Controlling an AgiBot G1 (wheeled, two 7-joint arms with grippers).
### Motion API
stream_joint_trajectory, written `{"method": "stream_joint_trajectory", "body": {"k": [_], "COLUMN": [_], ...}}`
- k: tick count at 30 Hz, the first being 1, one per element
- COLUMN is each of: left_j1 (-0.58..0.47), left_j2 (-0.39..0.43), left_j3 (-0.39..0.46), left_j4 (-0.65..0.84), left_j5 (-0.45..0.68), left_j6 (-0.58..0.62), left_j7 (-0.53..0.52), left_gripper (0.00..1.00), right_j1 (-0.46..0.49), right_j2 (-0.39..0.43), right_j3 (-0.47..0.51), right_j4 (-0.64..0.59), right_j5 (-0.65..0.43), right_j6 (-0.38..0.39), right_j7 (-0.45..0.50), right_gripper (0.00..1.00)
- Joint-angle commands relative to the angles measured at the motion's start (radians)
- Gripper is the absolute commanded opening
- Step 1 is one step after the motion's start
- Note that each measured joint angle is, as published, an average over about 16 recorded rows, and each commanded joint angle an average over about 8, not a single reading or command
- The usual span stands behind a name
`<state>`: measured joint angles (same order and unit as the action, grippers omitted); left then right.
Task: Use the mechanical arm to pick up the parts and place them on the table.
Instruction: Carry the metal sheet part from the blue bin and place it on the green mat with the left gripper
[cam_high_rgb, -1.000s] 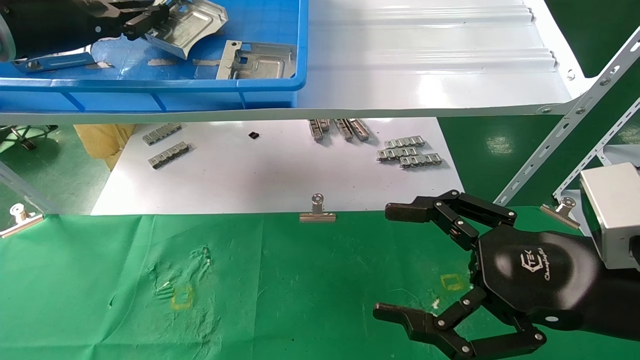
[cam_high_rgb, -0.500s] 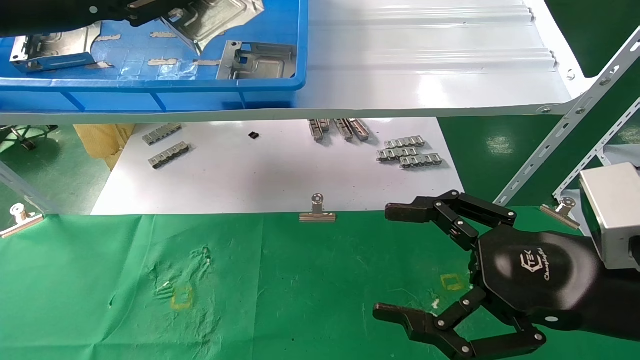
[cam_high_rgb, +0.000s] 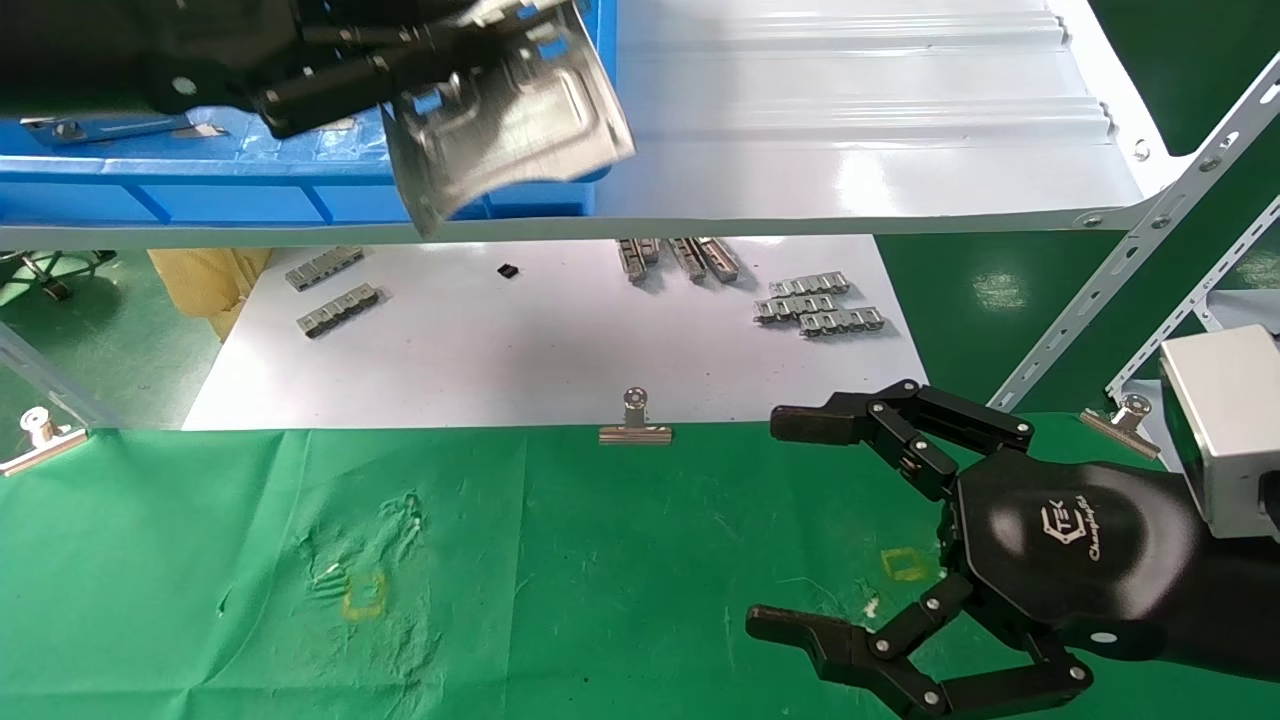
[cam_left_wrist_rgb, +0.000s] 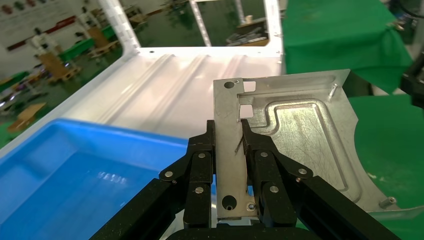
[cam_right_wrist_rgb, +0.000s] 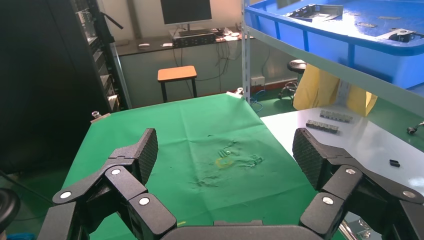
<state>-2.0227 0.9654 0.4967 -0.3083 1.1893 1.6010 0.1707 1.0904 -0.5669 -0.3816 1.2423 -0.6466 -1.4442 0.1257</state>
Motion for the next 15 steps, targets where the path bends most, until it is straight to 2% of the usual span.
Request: {"method": "stream_joint_trajectory", "body": {"k": [1,9,15], "left_j1": [0.024,0.218,0.295], "left_j2": [-0.003,-0.175,-0.273], "left_j3": [0.008,0.131,0.245], "left_j4": [-0.057,-0.448,-0.526], "left_j5": [-0.022,-0.270,-0.284], "left_j6": [0.010,0.001,-0.009], "left_j7": [0.000,-0.044,0.019], "left_gripper": [0.00,0.00,0.00], "right_j1": [0.000,0.000,0.000], "right_j2": [0.000,0.000,0.000], "right_j3": [0.000,0.000,0.000], "right_j4": [0.000,0.000,0.000], "right_j5": [0.000,0.000,0.000], "right_j6": [0.000,0.000,0.000], "right_j7": [0.000,0.000,0.000], "right_gripper": [1.00,1.00,1.00]}}
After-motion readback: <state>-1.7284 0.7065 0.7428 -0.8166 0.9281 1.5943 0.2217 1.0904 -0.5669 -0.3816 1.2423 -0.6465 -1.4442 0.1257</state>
